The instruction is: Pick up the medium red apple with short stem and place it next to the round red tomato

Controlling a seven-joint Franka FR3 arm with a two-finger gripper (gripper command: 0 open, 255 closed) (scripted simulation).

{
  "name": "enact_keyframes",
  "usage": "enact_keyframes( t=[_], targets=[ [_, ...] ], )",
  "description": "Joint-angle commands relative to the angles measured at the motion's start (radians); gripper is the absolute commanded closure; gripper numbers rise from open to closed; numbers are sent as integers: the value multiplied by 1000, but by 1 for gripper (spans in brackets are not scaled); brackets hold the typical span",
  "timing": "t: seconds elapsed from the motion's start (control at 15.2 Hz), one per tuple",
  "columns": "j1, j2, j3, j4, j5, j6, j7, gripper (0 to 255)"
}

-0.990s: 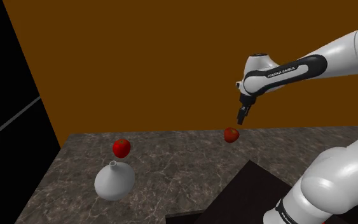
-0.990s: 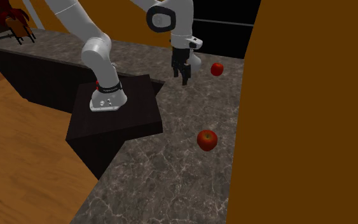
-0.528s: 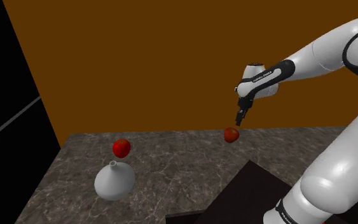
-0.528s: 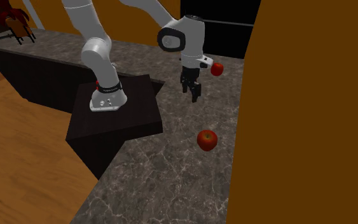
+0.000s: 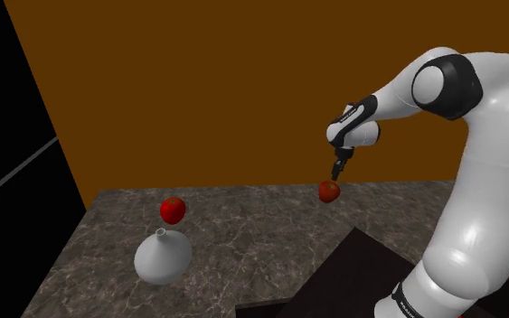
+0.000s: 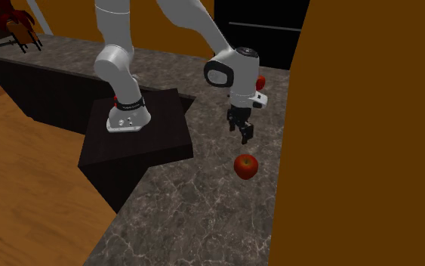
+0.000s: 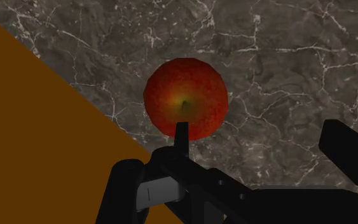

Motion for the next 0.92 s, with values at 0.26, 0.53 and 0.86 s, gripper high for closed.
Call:
enact_keyframes(
  t=[0.26,0.53,0.86],
  targets=[
    [-121,220,66,190,136,24,-139,0],
    [-137,265,84,197,156,60,-153,0],
    [-153,306,100,207,173,91,-164,0]
  ],
)
